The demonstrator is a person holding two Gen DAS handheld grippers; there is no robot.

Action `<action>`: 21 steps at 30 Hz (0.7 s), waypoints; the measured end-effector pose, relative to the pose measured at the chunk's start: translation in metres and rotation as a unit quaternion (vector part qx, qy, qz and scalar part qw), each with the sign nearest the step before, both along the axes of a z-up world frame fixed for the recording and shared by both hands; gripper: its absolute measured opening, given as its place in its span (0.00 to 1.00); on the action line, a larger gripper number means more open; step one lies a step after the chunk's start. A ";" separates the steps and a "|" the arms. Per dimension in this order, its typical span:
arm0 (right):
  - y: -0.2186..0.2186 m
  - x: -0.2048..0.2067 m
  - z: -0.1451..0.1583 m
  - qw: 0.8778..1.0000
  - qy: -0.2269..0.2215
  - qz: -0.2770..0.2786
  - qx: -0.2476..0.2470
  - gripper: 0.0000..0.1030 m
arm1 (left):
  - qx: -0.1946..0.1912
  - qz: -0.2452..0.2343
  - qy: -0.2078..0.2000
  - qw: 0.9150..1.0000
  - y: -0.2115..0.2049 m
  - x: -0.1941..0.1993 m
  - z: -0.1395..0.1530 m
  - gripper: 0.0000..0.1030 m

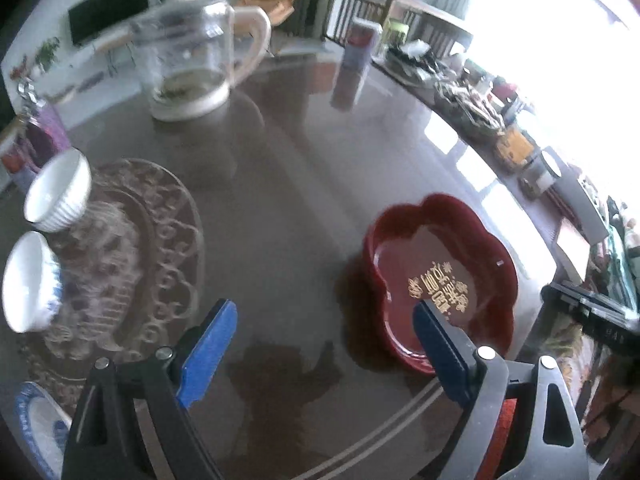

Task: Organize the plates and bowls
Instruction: 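Carry the red plate with the right gripper and stack it on the other red plate, then open the right gripper and withdraw from the plate stack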

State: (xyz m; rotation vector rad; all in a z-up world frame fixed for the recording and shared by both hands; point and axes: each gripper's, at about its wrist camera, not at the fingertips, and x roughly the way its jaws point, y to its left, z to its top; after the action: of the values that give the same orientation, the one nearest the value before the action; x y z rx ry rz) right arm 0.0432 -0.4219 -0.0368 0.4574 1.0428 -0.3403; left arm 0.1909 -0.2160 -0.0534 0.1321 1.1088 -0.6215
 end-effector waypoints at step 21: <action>0.021 0.017 -0.070 0.996 0.014 -0.018 0.083 0.62 | 0.010 -0.008 0.044 0.999 -0.064 0.009 -0.072 0.61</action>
State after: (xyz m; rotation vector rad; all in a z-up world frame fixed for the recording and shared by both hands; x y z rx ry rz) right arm 0.0604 -0.4008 -0.1070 0.6223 1.0953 -0.2933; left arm 0.1995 -0.2799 -0.1251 0.1323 1.2002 -0.6355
